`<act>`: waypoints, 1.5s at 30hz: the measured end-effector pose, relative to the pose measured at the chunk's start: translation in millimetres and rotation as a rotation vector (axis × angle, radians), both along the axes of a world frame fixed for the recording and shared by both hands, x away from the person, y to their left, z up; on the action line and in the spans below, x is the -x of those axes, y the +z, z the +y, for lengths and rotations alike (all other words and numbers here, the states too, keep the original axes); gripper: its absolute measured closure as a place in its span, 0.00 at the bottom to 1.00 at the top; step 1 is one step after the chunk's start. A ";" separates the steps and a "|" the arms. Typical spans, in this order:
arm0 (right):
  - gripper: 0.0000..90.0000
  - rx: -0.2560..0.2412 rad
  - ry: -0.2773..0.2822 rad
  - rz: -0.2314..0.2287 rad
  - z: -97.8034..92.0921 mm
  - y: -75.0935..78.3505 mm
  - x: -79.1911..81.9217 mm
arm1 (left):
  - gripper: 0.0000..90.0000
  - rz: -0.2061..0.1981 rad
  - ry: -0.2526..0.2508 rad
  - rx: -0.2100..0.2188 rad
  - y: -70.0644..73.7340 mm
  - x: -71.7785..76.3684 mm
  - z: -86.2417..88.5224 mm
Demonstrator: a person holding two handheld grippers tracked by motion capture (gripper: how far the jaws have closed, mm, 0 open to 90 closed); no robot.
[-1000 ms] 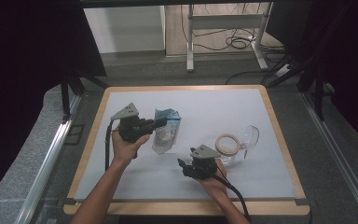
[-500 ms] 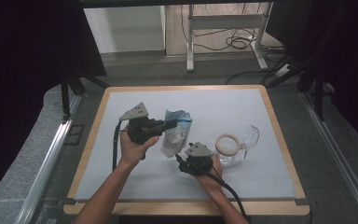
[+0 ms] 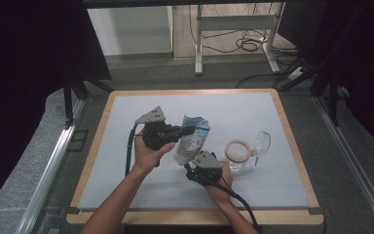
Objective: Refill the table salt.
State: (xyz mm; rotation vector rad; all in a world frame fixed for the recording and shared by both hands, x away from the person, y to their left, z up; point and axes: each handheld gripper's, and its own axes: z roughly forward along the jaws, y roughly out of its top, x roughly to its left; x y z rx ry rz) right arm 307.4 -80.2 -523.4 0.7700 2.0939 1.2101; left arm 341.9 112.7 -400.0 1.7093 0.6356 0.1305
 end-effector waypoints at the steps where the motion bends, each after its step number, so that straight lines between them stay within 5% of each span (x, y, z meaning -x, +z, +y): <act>1: 0.43 0.000 0.000 0.000 0.0 0.0 0.0 | 1.00 0.000 0.000 0.000 0.0 0.0 0.0; 32: 0.54 -0.047 0.042 0.066 -22.9 -3.0 20.6 | 1.00 0.031 -0.070 -0.021 -4.8 -4.2 -37.6; 45: 0.48 -0.025 0.002 -0.002 -16.4 -1.9 14.3 | 1.00 -0.008 -0.076 -0.010 3.4 8.8 -39.2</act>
